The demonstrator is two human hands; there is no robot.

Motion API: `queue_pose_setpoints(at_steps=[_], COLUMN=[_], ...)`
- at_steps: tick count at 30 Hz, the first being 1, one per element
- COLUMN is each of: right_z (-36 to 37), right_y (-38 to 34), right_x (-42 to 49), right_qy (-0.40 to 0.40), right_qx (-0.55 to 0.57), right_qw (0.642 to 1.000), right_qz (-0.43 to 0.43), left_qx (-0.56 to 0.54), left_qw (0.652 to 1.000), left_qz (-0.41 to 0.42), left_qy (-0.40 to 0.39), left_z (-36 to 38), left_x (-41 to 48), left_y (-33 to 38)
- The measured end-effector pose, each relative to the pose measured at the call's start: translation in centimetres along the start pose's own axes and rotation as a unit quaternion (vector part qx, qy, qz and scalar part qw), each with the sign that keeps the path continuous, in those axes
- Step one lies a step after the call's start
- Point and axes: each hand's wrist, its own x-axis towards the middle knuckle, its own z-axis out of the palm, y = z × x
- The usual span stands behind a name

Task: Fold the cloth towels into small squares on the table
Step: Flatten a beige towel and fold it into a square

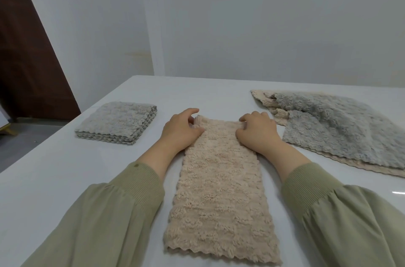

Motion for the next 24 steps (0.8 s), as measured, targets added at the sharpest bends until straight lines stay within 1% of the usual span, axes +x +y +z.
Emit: queue_pose_setpoints(at_steps=[2,5,7,10,12,13,14,17,21,23,24], right_z=[-0.1,0.0,0.2,0.2,-0.1,-0.2,-0.2,-0.1,0.0,0.2,0.3], right_y=[-0.1,-0.2,-0.1,0.1,0.0,0.0,0.0,0.2,0.1,0.1,0.2], right_x=[0.2,0.2,-0.1,-0.4,-0.6,-0.6,-0.6,-0.6,-0.7,-0.8,-0.9], right_qy=[-0.011,0.002,0.023,0.058,0.065,0.064,0.065,0.065,0.063,0.094,0.110], right_qx=[0.005,0.030,0.112,0.286,0.354,0.370,0.367,0.300,0.229,0.218,0.239], right_qw=[1.000,0.999,0.993,0.956,0.933,0.927,0.928,0.952,0.971,0.971,0.965], right_qz=[0.004,-0.010,-0.019,-0.010,0.006,0.012,0.013,0.009,-0.003,-0.009,-0.006], left_qx=[-0.031,-0.094,-0.126,-0.165,-0.181,-0.189,-0.195,-0.192,-0.163,-0.163,-0.170], left_qw=[0.999,0.995,0.991,0.985,0.983,0.981,0.980,0.980,0.984,0.984,0.983], left_qz=[0.014,0.029,0.030,0.023,0.017,0.013,0.011,0.015,0.030,0.026,0.024], left_qy=[0.003,0.014,0.022,0.035,0.038,0.038,0.037,0.047,0.065,0.066,0.063], left_z=[0.0,-0.2,-0.4,-0.5,-0.6,-0.6,-0.7,-0.7,-0.5,-0.5,-0.5], left_x=[0.0,-0.1,-0.2,-0.2,-0.2,-0.3,-0.3,-0.4,-0.4,-0.4,-0.4], left_y=[-0.1,0.1,0.2,0.1,0.0,-0.1,-0.1,-0.2,-0.4,-0.5,-0.4])
